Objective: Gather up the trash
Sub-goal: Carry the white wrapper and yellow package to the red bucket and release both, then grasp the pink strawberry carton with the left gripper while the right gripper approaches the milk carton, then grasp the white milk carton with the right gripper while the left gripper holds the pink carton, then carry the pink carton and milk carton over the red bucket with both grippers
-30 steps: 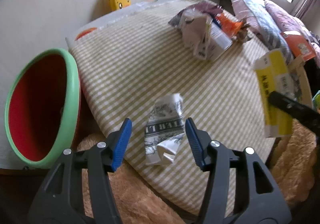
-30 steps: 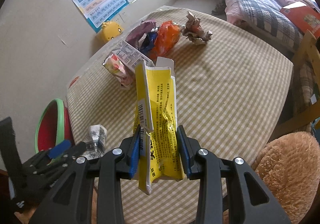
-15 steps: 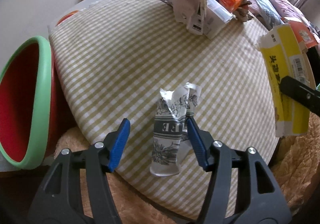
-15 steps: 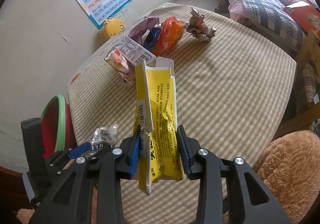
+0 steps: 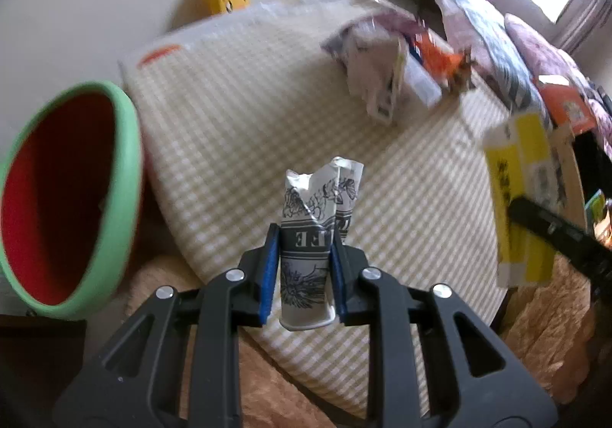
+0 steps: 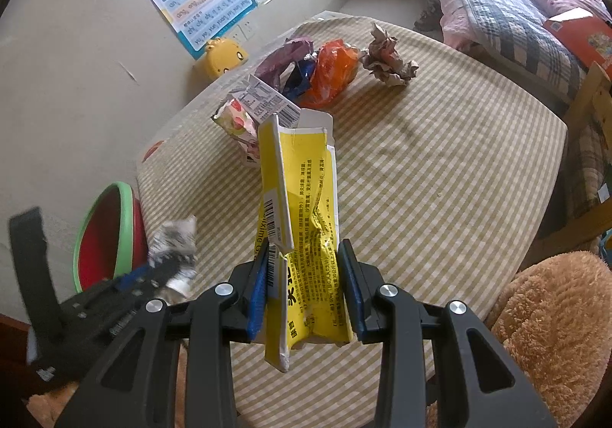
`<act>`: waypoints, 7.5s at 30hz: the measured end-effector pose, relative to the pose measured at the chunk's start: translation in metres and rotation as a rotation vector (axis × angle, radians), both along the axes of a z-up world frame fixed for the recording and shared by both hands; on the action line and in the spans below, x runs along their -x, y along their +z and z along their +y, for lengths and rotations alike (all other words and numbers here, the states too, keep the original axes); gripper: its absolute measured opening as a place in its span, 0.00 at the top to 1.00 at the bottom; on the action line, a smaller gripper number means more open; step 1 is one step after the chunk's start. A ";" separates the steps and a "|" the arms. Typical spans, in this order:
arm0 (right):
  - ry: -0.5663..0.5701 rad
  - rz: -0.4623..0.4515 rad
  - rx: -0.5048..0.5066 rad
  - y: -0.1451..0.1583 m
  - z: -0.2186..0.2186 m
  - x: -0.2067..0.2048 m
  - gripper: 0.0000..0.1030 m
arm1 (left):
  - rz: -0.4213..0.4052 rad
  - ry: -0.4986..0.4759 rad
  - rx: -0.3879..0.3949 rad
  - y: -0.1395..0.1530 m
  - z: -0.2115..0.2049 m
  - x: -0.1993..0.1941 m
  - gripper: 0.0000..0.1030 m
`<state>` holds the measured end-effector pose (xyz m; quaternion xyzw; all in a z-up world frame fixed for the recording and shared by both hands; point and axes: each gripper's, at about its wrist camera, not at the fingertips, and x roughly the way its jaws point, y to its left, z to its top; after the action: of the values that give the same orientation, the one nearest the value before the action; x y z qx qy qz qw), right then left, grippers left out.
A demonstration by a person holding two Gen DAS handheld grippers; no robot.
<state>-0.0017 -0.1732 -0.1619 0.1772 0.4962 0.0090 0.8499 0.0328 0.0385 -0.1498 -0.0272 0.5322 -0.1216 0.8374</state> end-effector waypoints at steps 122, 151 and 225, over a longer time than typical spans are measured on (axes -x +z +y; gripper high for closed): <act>0.130 0.109 -0.098 -0.028 0.094 -0.103 0.32 | 0.135 0.065 0.106 -0.036 0.045 -0.012 0.69; 0.121 0.118 0.003 -0.035 0.062 -0.078 0.62 | 0.137 0.003 0.040 -0.043 0.022 -0.010 0.69; 0.137 0.031 0.055 0.001 0.049 -0.014 0.61 | -0.204 0.093 -0.142 0.028 0.047 -0.011 0.41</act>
<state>0.0122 -0.1239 -0.1605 0.1195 0.5202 0.0508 0.8441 0.0434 0.0859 -0.1218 0.0200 0.4496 -0.0465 0.8918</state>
